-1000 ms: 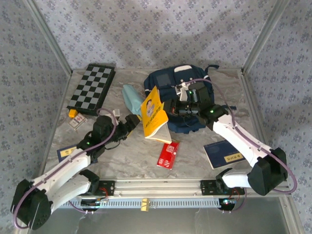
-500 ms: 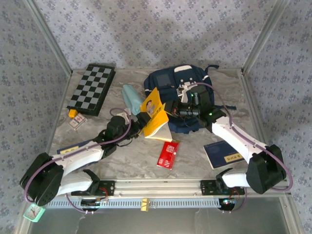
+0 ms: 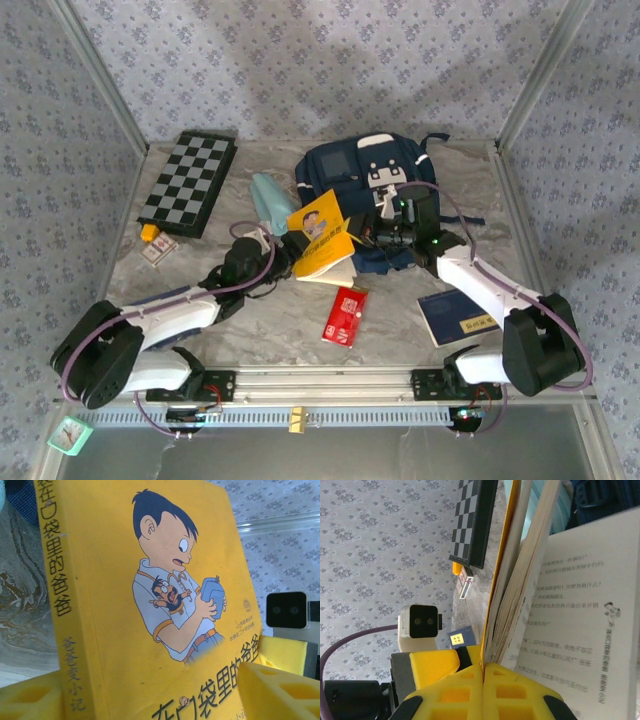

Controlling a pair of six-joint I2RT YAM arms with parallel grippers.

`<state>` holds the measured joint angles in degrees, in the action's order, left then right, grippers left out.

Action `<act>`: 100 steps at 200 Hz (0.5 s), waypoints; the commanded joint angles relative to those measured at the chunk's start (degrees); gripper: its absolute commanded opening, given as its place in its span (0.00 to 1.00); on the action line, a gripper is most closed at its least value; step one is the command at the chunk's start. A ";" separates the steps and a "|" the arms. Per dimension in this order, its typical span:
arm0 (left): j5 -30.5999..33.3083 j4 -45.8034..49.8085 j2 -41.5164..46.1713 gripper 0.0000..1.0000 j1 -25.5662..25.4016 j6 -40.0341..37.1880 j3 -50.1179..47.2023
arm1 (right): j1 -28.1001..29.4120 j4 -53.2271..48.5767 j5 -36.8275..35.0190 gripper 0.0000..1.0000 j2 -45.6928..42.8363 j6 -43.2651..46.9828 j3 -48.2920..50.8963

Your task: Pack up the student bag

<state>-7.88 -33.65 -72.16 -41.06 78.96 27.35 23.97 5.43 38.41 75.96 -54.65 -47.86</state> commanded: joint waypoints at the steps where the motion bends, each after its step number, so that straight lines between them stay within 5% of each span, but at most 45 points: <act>1: -0.91 -7.20 -0.04 0.64 -0.95 0.66 3.55 | -0.28 0.65 1.82 0.00 0.10 1.10 0.48; 100: -0.95 -5.64 0.52 0.16 -1.17 0.76 4.54 | -1.11 -6.34 0.64 0.00 -1.41 4.97 1.61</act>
<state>-7.22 -33.56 -72.55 -41.08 80.18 27.46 22.50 1.67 37.67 75.96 -52.10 -46.63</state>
